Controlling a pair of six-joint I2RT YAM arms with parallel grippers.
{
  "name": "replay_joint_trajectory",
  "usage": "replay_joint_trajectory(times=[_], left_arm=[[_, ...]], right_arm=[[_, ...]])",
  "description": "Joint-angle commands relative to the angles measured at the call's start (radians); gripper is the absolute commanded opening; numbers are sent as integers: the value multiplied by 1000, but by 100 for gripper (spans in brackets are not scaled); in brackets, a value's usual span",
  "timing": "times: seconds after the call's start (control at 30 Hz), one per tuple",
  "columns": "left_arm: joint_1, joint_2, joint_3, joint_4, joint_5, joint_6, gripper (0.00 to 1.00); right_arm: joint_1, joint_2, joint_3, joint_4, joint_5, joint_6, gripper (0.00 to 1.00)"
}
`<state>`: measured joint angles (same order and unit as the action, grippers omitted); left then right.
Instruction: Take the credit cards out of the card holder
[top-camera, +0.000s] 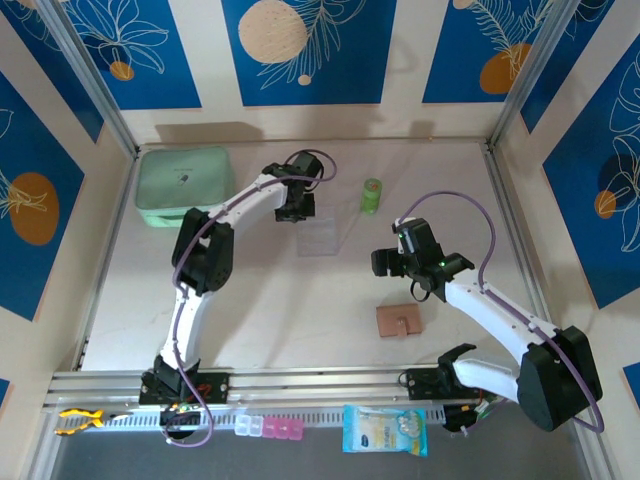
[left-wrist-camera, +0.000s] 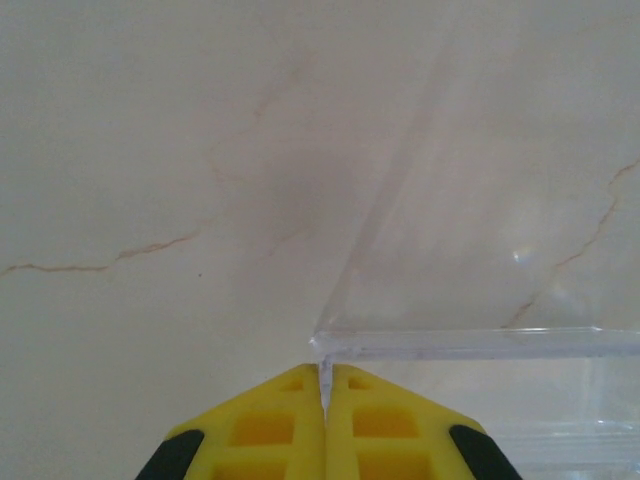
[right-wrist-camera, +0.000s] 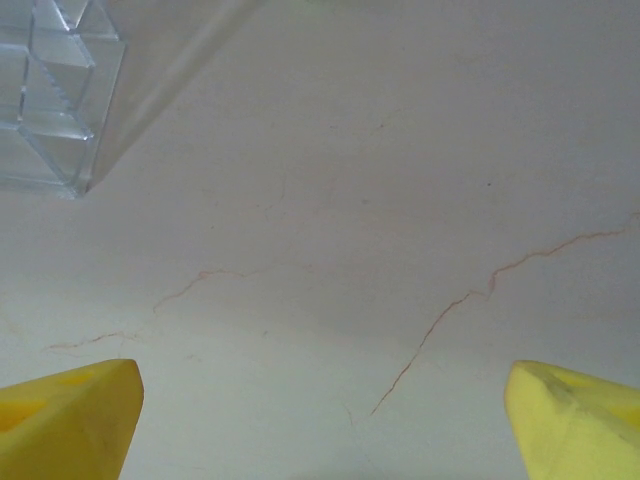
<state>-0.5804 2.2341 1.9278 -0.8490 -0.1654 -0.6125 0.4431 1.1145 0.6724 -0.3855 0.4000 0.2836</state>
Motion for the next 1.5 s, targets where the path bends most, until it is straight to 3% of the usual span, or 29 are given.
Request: replay_joint_trajectory(times=[0.0, 0.3, 0.7, 1.47], left_arm=[[-7, 42, 61, -33, 1, -24, 0], [-2, 128, 182, -85, -5, -26, 0], [-1, 100, 171, -79, -2, -20, 13], [-4, 48, 139, -12, 55, 11, 17]], right_arm=[[-7, -4, 15, 10, -29, -18, 93], [-15, -4, 15, 2, -35, -26, 94], [-15, -18, 19, -13, -45, -16, 94], [-4, -45, 21, -33, -54, 21, 94]])
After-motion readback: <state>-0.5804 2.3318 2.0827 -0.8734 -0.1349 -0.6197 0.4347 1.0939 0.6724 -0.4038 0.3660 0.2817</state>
